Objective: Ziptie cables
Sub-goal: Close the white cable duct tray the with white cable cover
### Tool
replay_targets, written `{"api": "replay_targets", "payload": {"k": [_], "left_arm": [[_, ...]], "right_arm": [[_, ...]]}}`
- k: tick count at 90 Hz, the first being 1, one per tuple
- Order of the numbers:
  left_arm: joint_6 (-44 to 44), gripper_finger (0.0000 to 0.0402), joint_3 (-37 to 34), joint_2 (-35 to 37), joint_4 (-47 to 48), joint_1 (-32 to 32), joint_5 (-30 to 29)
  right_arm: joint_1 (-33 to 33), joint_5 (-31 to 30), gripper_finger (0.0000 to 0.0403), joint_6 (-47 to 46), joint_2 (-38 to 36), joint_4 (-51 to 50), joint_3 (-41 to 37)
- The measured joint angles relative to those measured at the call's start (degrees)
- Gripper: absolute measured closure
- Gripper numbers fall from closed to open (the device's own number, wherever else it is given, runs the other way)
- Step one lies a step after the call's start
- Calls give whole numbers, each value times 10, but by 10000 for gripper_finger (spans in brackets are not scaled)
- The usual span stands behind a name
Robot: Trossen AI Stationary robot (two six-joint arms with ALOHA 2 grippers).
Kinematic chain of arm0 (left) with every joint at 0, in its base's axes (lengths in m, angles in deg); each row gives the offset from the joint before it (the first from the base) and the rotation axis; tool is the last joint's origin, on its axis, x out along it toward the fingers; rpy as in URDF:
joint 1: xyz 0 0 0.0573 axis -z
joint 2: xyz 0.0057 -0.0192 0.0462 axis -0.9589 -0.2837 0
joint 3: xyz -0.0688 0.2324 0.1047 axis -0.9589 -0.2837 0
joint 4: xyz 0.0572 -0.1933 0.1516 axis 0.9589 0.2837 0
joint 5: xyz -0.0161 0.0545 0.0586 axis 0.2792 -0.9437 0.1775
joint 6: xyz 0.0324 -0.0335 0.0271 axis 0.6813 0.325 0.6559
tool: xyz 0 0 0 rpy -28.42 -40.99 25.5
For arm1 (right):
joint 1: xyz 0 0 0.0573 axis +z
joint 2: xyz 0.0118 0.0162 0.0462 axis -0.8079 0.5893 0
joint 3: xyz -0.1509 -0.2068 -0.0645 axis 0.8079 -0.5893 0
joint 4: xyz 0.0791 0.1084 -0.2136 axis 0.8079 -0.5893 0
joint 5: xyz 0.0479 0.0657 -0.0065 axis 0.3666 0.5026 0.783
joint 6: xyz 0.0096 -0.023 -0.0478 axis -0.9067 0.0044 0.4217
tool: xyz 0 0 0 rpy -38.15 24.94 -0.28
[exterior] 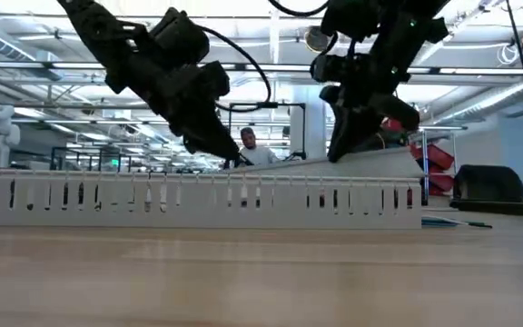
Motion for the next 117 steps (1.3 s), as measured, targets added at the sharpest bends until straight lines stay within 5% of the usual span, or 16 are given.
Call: {"api": "replay_targets", "payload": {"k": [31, 48, 64, 84, 101, 108, 117], "left_arm": [[-28, 262, 0, -62, -1, 3, -13], [-31, 266, 0, -63, -1, 2, -101], [5, 361, 17, -61, 0, 5, -106], [119, 389, 42, -61, 11, 38, -176], [244, 389, 62, -61, 19, 86, -319], [349, 389, 76, -61, 18, 119, -393], [517, 389, 92, -61, 16, 160, -462]], "right_arm": [[0, -26, 402, 20, 0, -2, 19], [0, -26, 402, 21, 0, -2, 19], [0, -26, 402, -1, 0, -5, 19], [-1, -49, 403, -36, -35, -39, 19], [-8, -96, 403, -47, -128, -53, 19], [-30, -49, 402, -65, -166, -53, 19], [-84, 96, 395, -94, -193, -65, 19]]}}
